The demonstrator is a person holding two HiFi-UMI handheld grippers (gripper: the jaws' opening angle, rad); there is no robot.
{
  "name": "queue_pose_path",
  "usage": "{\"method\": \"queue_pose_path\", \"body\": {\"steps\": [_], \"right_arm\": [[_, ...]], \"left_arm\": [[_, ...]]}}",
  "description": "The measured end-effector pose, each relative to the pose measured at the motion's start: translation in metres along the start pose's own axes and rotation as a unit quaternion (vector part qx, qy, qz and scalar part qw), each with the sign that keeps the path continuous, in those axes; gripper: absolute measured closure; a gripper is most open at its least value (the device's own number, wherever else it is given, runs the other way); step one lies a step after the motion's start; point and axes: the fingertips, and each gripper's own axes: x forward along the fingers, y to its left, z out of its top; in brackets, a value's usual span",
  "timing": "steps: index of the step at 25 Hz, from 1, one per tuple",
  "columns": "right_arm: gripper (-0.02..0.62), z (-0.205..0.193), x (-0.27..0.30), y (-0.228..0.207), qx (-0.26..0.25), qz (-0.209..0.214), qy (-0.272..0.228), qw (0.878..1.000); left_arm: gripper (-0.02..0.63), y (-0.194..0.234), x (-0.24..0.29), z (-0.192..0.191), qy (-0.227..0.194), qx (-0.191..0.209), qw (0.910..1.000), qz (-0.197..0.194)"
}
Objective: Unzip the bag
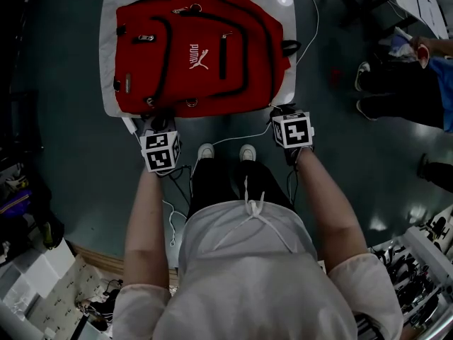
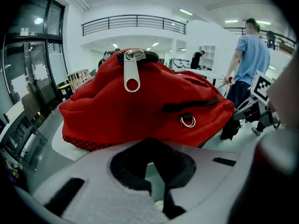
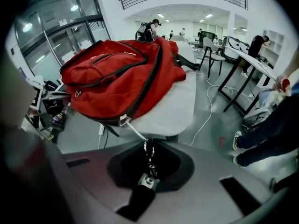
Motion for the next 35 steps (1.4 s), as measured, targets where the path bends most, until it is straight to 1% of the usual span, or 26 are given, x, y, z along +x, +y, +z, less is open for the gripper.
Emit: {"method": "queue_pose_path", "body": {"steps": [3, 4, 5, 6, 8, 11, 15, 18, 20, 23, 26, 31, 35], "right_arm": [[0.565, -0.007, 0.001, 0.009, -0.016, -0.005, 0.005, 1.000], [0.543, -0.008, 0.000, 0.013, -0.016, -0.006, 0.005, 1.000], [0.462, -0.010, -0.002, 0.018, -0.014, -0.006, 0.004, 1.000], [0.424, -0.009, -0.005, 0.022, -0.013, -0.008, 0.003, 1.000], [0.420, -0.005, -0.014, 0.032, -0.014, -0.014, -0.008, 1.000], [0.420, 0.004, -0.032, 0.056, -0.014, -0.008, -0.036, 0.999], [0.445, 0.027, -0.055, 0.092, 0.001, 0.015, -0.088, 0.996], [0.511, 0.053, -0.077, 0.115, 0.008, 0.027, -0.131, 0.991], [0.528, 0.074, -0.093, 0.128, 0.003, 0.032, -0.160, 0.987], [0.545, 0.109, -0.122, 0.141, -0.001, 0.034, -0.212, 0.977], [0.554, 0.138, -0.159, 0.150, -0.003, 0.030, -0.267, 0.963], [0.558, 0.174, -0.216, 0.170, -0.023, 0.026, -0.349, 0.936], [0.561, 0.195, -0.254, 0.180, -0.035, 0.022, -0.400, 0.916]], "left_arm": [[0.586, -0.001, 0.002, -0.001, 0.018, -0.017, 0.9995, -0.021], [0.586, -0.002, 0.002, -0.002, 0.023, -0.021, 0.9991, -0.030], [0.586, -0.002, 0.000, -0.003, 0.027, -0.021, 0.9987, -0.037], [0.586, -0.002, -0.002, -0.002, 0.026, -0.018, 0.9987, -0.040], [0.586, 0.000, -0.008, 0.003, 0.009, -0.010, 0.9994, -0.032], [0.586, -0.007, -0.028, 0.015, -0.038, -0.014, 0.9989, -0.024], [0.586, -0.029, -0.060, 0.043, -0.091, -0.023, 0.9942, -0.052], [0.586, -0.045, -0.085, 0.071, -0.126, -0.025, 0.9882, -0.082], [0.586, -0.053, -0.099, 0.091, -0.145, -0.029, 0.9834, -0.106], [0.586, -0.059, -0.121, 0.124, -0.177, -0.033, 0.9742, -0.136], [0.586, -0.060, -0.149, 0.158, -0.221, -0.025, 0.9642, -0.145], [0.586, -0.062, -0.199, 0.209, -0.293, -0.006, 0.9433, -0.156], [0.586, -0.070, -0.233, 0.244, -0.342, 0.025, 0.9251, -0.164]]}}
